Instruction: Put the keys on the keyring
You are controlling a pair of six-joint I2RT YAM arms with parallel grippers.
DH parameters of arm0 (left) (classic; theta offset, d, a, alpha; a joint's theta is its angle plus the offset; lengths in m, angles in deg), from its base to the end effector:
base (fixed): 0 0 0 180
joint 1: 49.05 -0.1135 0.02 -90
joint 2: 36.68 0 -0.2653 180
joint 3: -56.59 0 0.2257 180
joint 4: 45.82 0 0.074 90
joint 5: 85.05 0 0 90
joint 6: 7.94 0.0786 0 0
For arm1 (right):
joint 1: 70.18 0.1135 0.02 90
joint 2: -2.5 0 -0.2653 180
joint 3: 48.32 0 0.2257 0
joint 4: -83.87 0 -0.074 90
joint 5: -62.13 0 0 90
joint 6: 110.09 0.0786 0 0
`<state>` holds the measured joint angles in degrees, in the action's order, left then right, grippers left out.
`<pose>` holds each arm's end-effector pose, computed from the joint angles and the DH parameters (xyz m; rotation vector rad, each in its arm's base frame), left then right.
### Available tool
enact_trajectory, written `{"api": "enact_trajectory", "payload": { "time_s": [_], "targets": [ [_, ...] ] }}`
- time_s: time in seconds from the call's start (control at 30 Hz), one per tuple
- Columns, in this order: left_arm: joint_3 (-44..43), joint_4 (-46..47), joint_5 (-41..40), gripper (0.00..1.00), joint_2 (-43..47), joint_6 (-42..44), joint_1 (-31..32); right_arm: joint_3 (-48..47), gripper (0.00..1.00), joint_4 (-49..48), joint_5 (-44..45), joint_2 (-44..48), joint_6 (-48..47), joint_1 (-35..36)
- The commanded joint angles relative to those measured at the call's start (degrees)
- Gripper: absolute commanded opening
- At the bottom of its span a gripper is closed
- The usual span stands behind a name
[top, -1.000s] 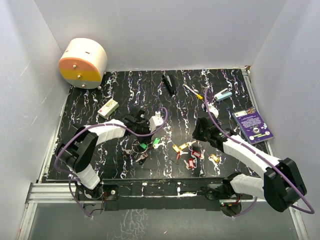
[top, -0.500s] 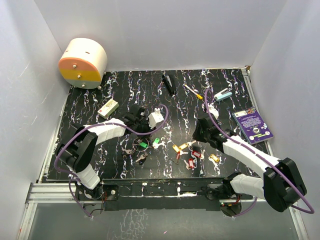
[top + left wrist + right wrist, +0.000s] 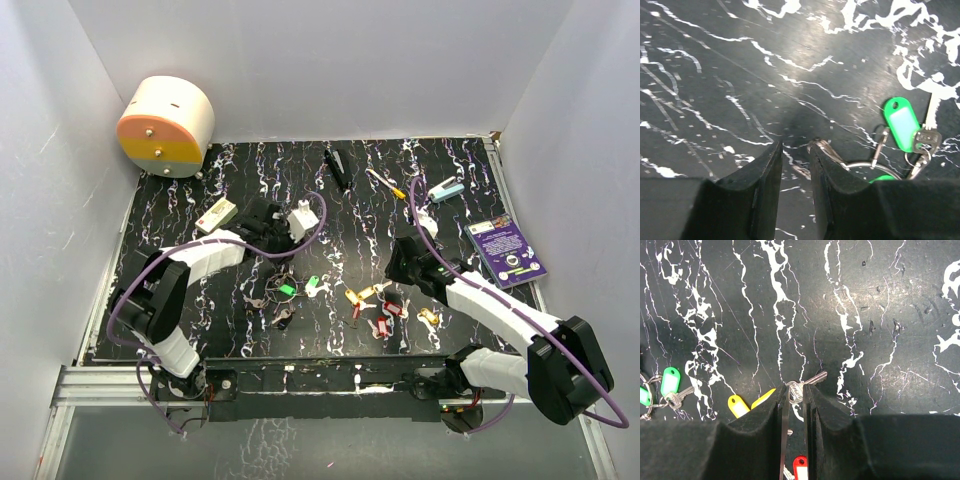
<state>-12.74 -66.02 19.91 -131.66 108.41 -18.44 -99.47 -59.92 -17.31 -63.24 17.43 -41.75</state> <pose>0.2917 -0.1962 0.1725 1.2357 2.0142 -0.3452 0.2047 0.0945 0.1813 0.2753 2.4425 0.2857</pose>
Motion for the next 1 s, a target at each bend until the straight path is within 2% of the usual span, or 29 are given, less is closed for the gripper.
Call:
{"api": "enact_trajectory", "payload": {
  "time_s": [0.0,0.57,0.97],
  "targets": [
    [-1.9,-0.6,2.0,0.27,4.0,-1.1,-1.0,-0.2,0.24,-3.1,0.3,1.5,0.1,-0.2],
    [2.0,-0.5,1.4,0.27,1.2,-3.0,-1.2,-0.2,0.24,-4.0,0.0,0.4,-0.1,-0.1],
    [4.3,-1.2,1.5,0.27,1.1,-3.6,1.3,-0.1,0.24,-3.6,-0.1,0.7,-0.1,-0.1]
  ]
}}
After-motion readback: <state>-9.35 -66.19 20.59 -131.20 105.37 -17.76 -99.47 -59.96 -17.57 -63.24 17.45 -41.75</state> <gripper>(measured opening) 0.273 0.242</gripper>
